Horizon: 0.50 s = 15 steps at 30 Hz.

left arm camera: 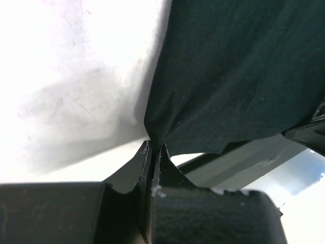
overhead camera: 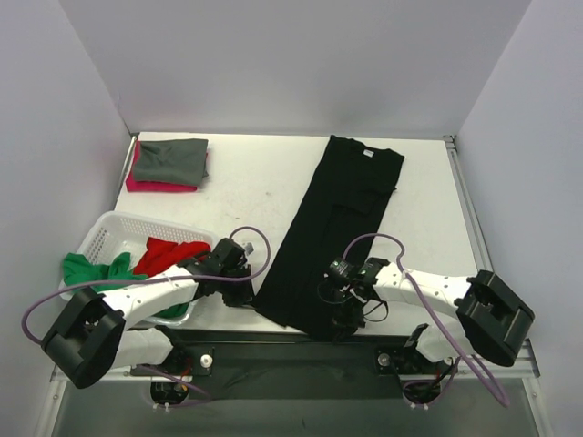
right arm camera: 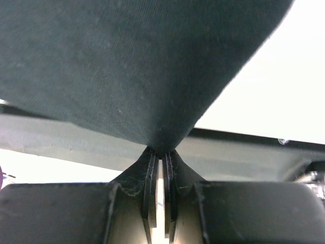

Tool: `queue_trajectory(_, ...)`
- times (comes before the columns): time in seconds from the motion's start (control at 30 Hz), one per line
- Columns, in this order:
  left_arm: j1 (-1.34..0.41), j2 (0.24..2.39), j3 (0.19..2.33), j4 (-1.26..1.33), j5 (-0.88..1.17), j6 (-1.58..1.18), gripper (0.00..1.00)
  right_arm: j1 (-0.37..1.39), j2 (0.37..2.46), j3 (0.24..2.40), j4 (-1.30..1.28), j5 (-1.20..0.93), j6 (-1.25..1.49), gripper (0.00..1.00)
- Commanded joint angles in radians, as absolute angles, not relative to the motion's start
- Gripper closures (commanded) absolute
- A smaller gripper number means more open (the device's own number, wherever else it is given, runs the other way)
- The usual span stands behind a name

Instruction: Fold and stack the t-shirts

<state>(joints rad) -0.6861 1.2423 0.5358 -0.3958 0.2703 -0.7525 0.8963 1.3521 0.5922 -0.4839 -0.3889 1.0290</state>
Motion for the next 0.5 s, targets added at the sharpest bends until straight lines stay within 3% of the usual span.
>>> queue_trajectory(0.0,-0.699,1.19,0.566,-0.469,0.276,-0.765,1.0,0.89,1.286,0.609,-0.603,-0.38,1.042,1.0)
queue_trajectory(0.47,-0.738,1.127,0.67,-0.695,0.282,-0.801,1.0,0.943,1.117,0.61,-0.753,-0.437,1.104,1.0)
